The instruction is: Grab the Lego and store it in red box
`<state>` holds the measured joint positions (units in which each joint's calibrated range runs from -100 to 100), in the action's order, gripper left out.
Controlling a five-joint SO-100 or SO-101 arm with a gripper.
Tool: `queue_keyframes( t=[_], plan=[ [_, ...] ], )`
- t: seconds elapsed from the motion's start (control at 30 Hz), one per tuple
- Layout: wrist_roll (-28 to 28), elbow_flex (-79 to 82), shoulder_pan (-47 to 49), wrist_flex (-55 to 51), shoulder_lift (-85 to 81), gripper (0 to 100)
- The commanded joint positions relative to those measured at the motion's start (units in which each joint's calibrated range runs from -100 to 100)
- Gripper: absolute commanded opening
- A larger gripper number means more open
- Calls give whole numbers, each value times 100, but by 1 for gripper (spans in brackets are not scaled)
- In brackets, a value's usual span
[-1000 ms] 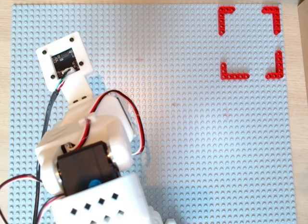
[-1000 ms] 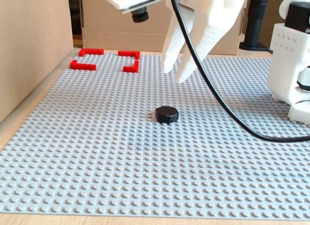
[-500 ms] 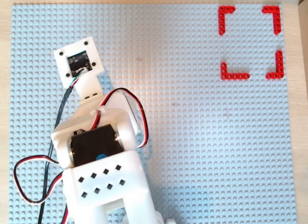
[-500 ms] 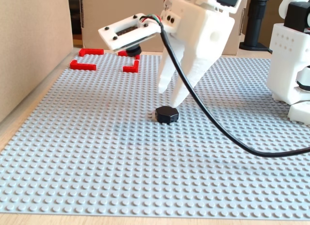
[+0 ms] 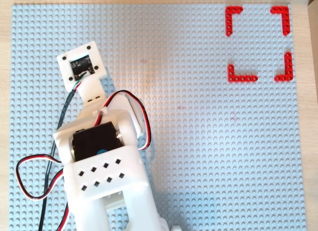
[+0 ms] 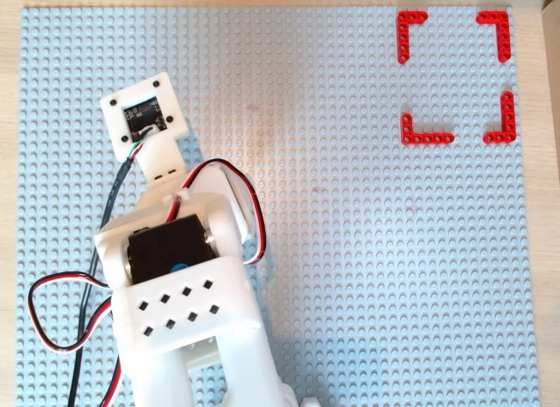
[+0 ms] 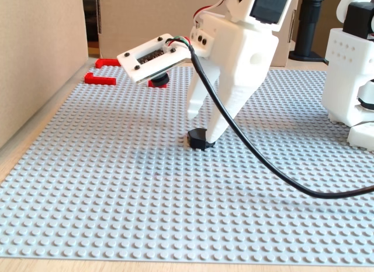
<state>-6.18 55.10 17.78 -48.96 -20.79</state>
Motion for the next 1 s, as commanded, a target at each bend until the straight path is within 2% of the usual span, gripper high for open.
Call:
queue_keyframes(
  t=[0.0, 0.53, 0.73, 0.97],
  plan=[
    [-23, 27, 5, 54, 20, 23],
    [-13, 299, 5, 458, 20, 23],
    [-13, 317, 5, 458, 20, 11],
    [-7, 336, 5, 458, 20, 7]
  ],
)
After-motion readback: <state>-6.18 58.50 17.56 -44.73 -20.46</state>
